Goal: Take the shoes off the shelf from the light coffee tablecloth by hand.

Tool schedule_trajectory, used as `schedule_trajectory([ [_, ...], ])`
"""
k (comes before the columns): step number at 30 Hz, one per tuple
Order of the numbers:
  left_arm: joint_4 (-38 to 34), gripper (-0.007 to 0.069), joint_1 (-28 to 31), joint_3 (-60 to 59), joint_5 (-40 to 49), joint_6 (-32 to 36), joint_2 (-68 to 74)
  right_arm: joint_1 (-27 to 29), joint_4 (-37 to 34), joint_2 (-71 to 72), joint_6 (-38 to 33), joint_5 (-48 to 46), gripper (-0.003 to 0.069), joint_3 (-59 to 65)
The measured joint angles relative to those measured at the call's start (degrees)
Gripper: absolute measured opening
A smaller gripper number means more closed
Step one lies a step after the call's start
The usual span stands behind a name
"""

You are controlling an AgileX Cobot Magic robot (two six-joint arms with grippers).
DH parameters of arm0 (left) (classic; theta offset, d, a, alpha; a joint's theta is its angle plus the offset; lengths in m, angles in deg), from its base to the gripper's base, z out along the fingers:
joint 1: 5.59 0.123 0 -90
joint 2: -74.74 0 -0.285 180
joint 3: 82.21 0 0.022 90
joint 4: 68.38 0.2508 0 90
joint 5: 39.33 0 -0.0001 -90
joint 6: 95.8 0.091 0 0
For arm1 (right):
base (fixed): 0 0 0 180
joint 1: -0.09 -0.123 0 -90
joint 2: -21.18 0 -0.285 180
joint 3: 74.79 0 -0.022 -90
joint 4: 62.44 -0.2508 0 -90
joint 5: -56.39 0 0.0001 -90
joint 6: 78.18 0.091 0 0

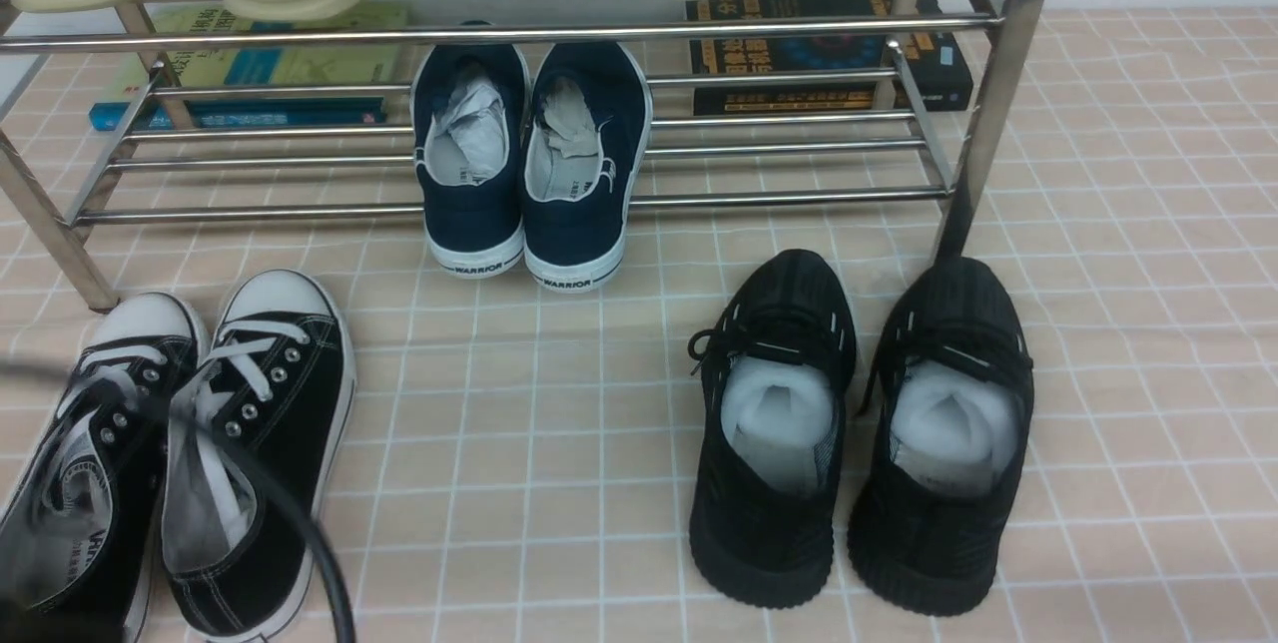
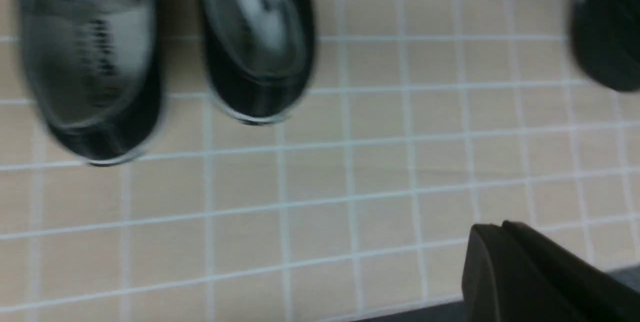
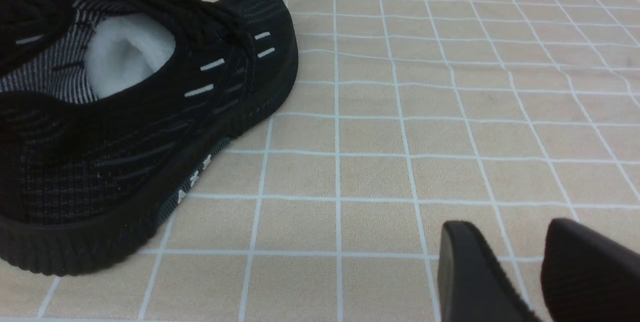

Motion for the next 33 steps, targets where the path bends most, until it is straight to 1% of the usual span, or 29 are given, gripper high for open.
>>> schedule_trajectory([
  [2, -4.2, 0.0004, 0.0, -4.7, -4.8, 1.5, -5.1, 0.0, 0.0, 0.0, 0.0, 0.0, 0.024, 0.0],
  [3, -5.1, 0.0004, 0.0, -6.1, -7.8, 1.8, -6.9, 0.0, 0.0, 0.0, 0.0, 0.0, 0.024, 0.0],
  [5, -5.7, 0.0006, 0.0, -8.3, -14.8, 2.1, -9.7, 0.0, 0.0, 0.0, 0.0, 0.0, 0.024, 0.0],
  [7, -5.7, 0.0008, 0.0, -9.3, -18.8, 2.1, -10.8, 0.0, 0.0, 0.0, 0.0, 0.0, 0.024, 0.0],
  [8, -5.7, 0.0009, 0.0, -10.3, -23.1, 2.2, -12.0, 0.0, 0.0, 0.0, 0.0, 0.0, 0.024, 0.0],
  [12, -5.8, 0.0013, 0.0, -10.5, -28.7, 2.3, -12.7, 0.0, 0.0, 0.0, 0.0, 0.0, 0.024, 0.0],
  [26, -5.7, 0.0022, 0.0, -10.5, -29.5, 2.3, -12.7, 0.0, 0.0, 0.0, 0.0, 0.0, 0.024, 0.0],
  [29, -4.6, 0.0028, 0.0, -10.5, -29.6, 2.4, -12.7, 0.0, 0.0, 0.0, 0.0, 0.0, 0.024, 0.0],
  [33, -1.2, 0.0033, 0.0, -11.3, -31.0, 2.4, -12.7, 0.0, 0.0, 0.0, 0.0, 0.0, 0.024, 0.0],
])
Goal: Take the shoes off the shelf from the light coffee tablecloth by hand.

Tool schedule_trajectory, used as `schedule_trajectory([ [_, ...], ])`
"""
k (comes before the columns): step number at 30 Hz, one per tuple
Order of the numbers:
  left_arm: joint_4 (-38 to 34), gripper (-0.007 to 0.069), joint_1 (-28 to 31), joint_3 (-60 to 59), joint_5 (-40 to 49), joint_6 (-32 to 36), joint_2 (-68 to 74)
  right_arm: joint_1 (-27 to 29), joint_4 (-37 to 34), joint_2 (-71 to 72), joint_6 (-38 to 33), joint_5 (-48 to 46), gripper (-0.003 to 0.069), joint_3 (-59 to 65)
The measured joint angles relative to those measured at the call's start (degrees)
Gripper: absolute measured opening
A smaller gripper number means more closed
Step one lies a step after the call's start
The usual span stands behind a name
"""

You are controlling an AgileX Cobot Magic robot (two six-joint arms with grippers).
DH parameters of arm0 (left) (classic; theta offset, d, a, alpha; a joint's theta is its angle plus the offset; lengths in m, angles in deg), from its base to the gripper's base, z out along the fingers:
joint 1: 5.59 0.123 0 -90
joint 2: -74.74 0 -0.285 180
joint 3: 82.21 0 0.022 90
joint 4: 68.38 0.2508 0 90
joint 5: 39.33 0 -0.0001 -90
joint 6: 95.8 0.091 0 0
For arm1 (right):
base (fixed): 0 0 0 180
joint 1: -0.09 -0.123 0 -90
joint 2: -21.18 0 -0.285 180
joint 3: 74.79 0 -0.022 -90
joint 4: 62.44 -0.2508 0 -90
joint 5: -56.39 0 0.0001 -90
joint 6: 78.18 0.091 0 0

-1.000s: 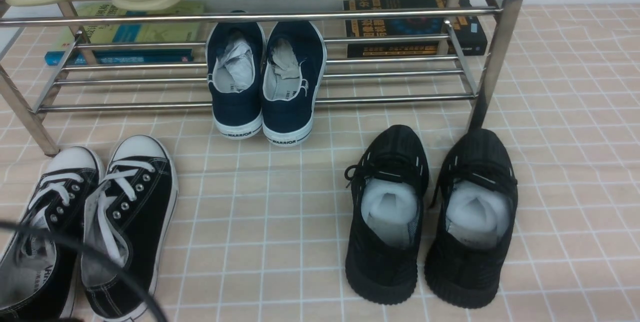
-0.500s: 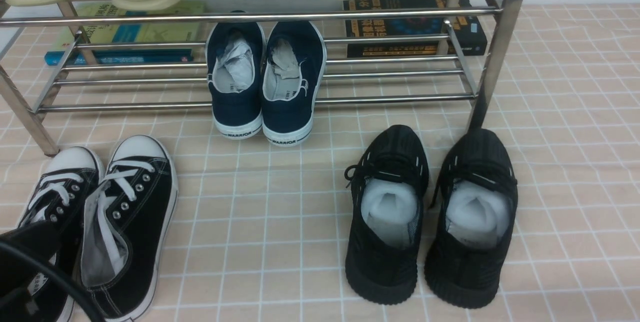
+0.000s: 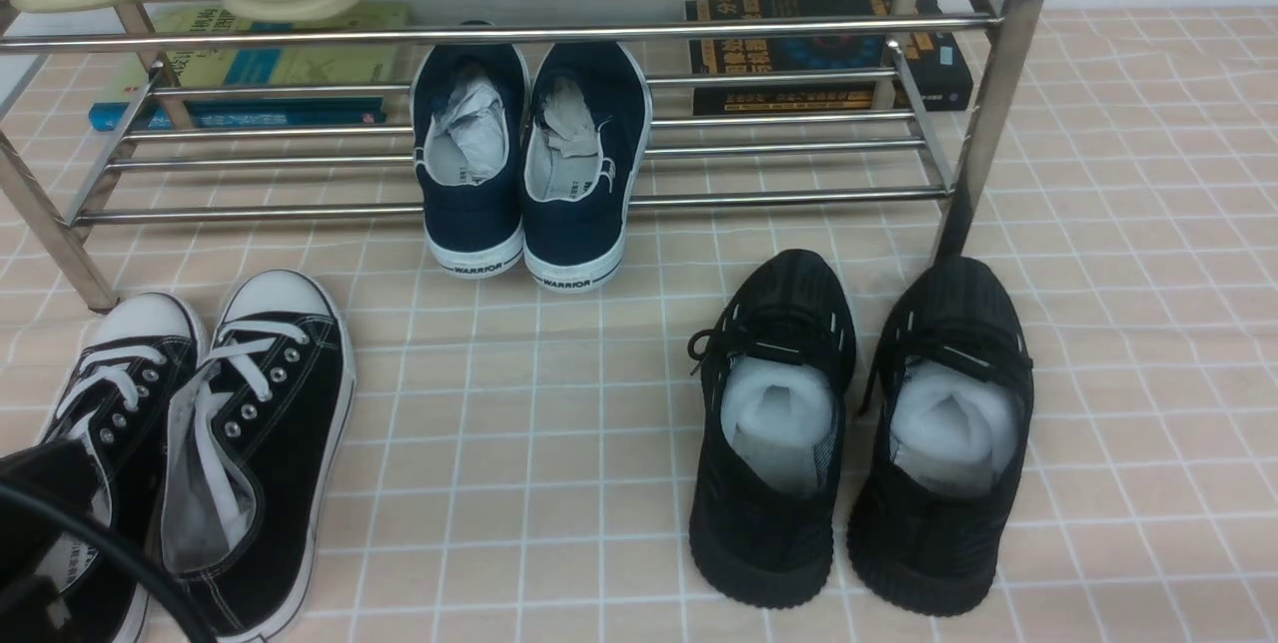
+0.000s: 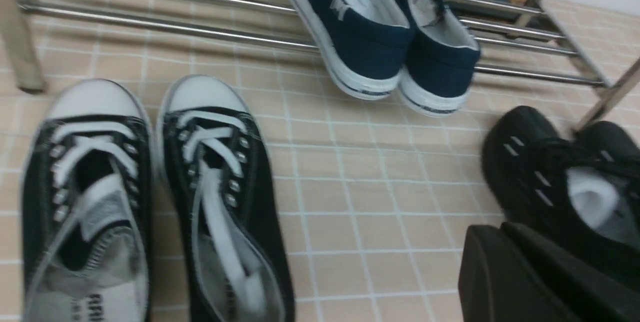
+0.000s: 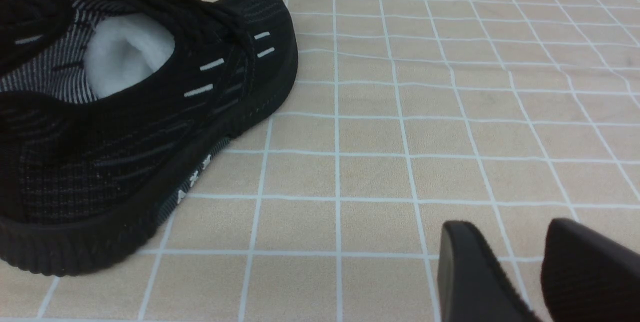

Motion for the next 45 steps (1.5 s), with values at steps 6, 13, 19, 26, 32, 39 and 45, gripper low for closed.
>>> schedule_trajectory([
  [6, 6.9, 0.0033, 0.0, -8.3, -8.5, -1.3, -3.0, 0.0, 0.0, 0.0, 0.0, 0.0, 0.024, 0.0],
  [13, 17.9, 0.0039, 0.0, -20.7, -16.2, -12.5, -11.2, 0.0, 0.0, 0.0, 0.0, 0.0, 0.024, 0.0],
  [19, 22.6, 0.0043, 0.0, -28.6, -16.5, -15.8, -16.3, 0.0, 0.0, 0.0, 0.0, 0.0, 0.024, 0.0],
  [26, 25.3, 0.0045, 0.8, -29.5, -13.3, -16.1, -19.2, 0.0, 0.0, 0.0, 0.0, 0.0, 0.024, 0.0],
  [32, 25.8, 0.0051, 7.1, -29.5, -11.7, -16.1, -19.3, 0.0, 0.0, 0.0, 0.0, 0.0, 0.024, 0.0],
  [39, 26.1, 0.0055, 8.6, -30.1, -12.9, -18.1, -19.3, 0.0, 0.0, 0.0, 0.0, 0.0, 0.024, 0.0],
  [45, 26.6, 0.0064, 8.6, -30.2, -13.2, -20.3, -19.3, 0.0, 0.0, 0.0, 0.0, 0.0, 0.024, 0.0],
])
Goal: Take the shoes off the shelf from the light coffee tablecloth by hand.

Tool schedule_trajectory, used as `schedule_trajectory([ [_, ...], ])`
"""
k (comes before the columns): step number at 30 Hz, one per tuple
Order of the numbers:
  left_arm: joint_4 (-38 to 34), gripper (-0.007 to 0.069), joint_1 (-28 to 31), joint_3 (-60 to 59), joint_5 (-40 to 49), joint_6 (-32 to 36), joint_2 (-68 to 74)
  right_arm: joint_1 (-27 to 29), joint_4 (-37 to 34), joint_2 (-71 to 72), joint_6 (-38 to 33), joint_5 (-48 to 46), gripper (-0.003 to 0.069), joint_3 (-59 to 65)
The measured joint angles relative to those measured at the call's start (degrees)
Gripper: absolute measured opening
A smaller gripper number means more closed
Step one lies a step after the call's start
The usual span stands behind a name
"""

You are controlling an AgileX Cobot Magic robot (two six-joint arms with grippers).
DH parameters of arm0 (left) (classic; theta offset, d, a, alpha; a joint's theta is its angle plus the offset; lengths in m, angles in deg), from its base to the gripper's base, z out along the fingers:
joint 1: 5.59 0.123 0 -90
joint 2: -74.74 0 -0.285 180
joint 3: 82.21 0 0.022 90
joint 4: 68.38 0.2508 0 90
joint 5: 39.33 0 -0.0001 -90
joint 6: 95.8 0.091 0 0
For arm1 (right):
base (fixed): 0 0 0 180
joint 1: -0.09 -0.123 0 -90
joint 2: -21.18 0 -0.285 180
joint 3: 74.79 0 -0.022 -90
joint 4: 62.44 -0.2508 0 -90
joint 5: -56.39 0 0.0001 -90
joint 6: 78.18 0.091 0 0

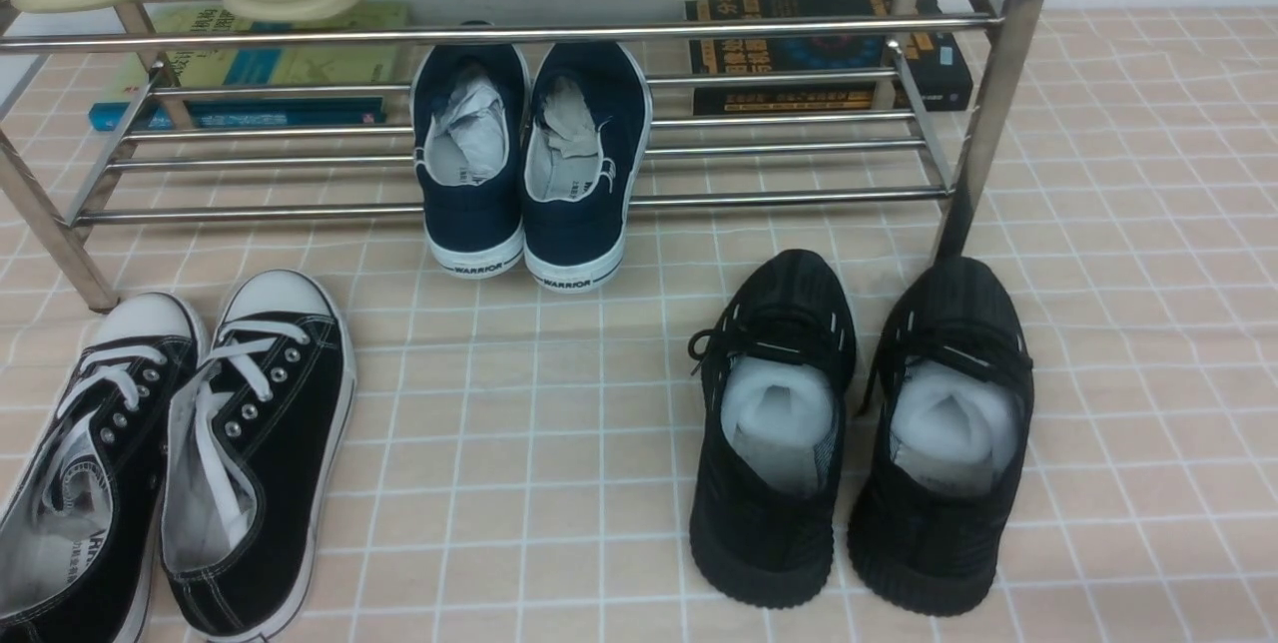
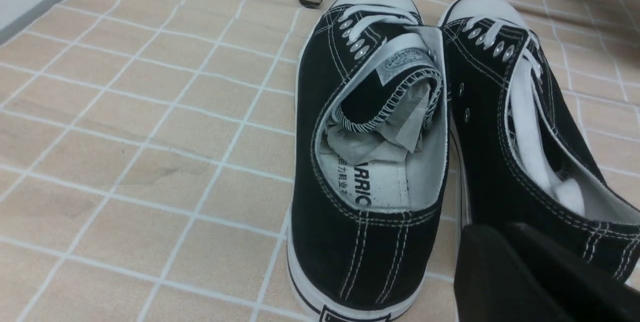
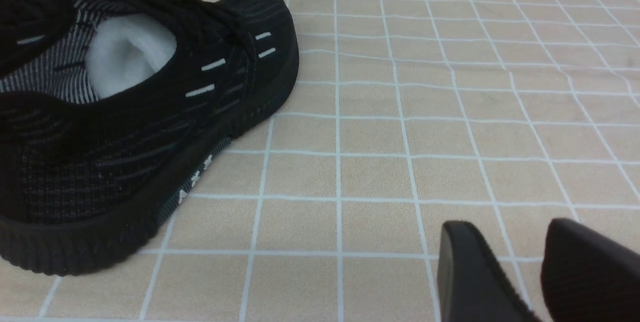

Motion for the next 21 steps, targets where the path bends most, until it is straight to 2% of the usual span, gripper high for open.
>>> schedule_trajectory([
  [21, 0.4, 0.0086, 0.0, 0.0, 0.0, 3.8, 0.0, 0.0, 0.0, 0.0, 0.0, 0.0, 0.024, 0.0],
])
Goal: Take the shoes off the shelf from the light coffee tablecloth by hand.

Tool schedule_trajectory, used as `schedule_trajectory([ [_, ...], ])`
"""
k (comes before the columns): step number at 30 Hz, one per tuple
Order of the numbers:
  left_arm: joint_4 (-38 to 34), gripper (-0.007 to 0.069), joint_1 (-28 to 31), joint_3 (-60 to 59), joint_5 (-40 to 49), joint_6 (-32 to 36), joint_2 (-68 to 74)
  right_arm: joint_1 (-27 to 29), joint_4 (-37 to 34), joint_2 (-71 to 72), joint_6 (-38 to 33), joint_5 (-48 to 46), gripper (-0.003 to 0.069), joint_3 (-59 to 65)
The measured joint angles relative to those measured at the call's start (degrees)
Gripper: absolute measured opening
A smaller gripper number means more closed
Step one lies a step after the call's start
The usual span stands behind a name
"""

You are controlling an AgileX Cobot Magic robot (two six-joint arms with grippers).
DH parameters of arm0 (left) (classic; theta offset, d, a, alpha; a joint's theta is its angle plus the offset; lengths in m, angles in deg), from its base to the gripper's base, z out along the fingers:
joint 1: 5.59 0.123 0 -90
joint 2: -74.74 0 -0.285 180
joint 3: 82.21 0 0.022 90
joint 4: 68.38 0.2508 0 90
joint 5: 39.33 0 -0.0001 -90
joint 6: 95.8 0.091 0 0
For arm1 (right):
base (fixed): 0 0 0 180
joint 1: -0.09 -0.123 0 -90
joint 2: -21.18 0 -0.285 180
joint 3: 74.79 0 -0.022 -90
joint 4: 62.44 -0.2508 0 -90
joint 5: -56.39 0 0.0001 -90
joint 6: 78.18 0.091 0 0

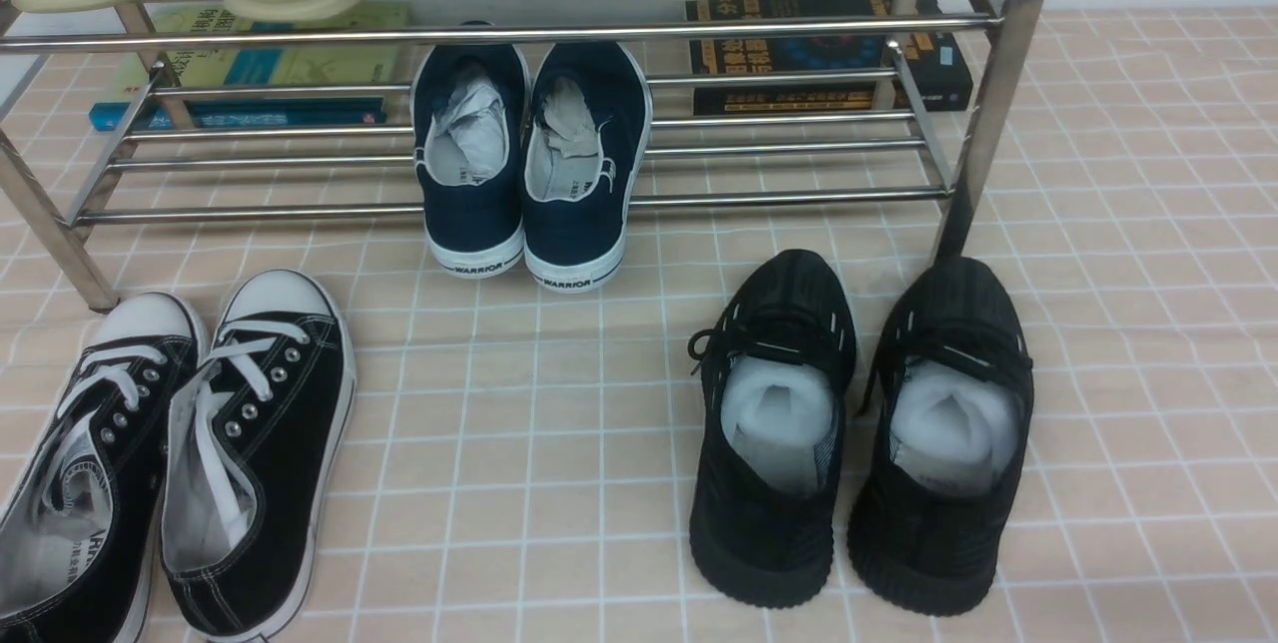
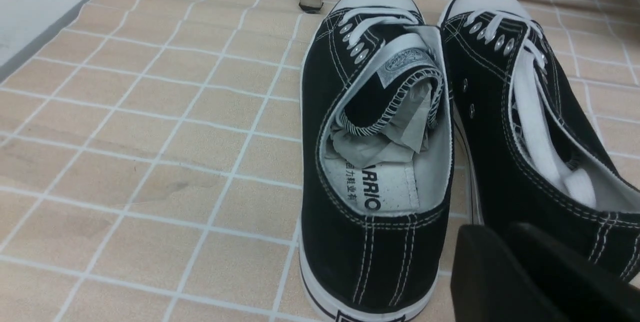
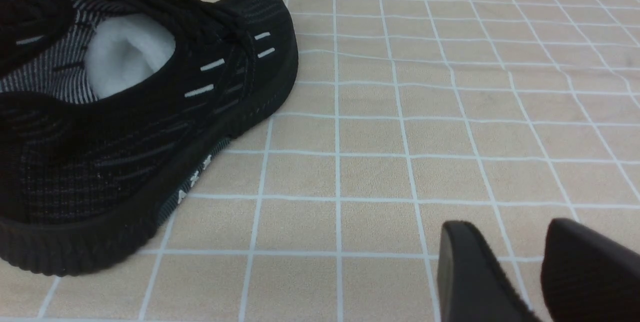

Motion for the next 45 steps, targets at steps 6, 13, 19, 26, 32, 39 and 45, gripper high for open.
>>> schedule_trajectory([
  [6, 0.1, 0.0091, 0.0, 0.0, 0.0, 0.0, 0.0, 0.0, 0.0, 0.0, 0.0, 0.0, 0.024, 0.0],
  [13, 0.1, 0.0093, 0.0, 0.0, 0.0, 0.0, 0.0, 0.0, 0.0, 0.0, 0.0, 0.0, 0.024, 0.0],
  [19, 0.1, 0.0094, 0.0, 0.0, 0.0, 0.0, 0.0, 0.0, 0.0, 0.0, 0.0, 0.0, 0.024, 0.0],
  [26, 0.1, 0.0104, 0.0, 0.0, 0.0, 0.0, 0.0, 0.0, 0.0, 0.0, 0.0, 0.0, 0.024, 0.0],
  [32, 0.2, 0.0109, 0.0, 0.0, 0.0, 0.0, 0.0, 0.0, 0.0, 0.0, 0.0, 0.0, 0.024, 0.0],
  [39, 0.2, 0.0115, 0.0, 0.0, 0.0, 0.0, 0.0, 0.0, 0.0, 0.0, 0.0, 0.0, 0.024, 0.0],
  [45, 0.3, 0.0122, 0.0, 0.0, 0.0, 0.0, 0.0, 0.0, 0.0, 0.0, 0.0, 0.0, 0.024, 0.0],
])
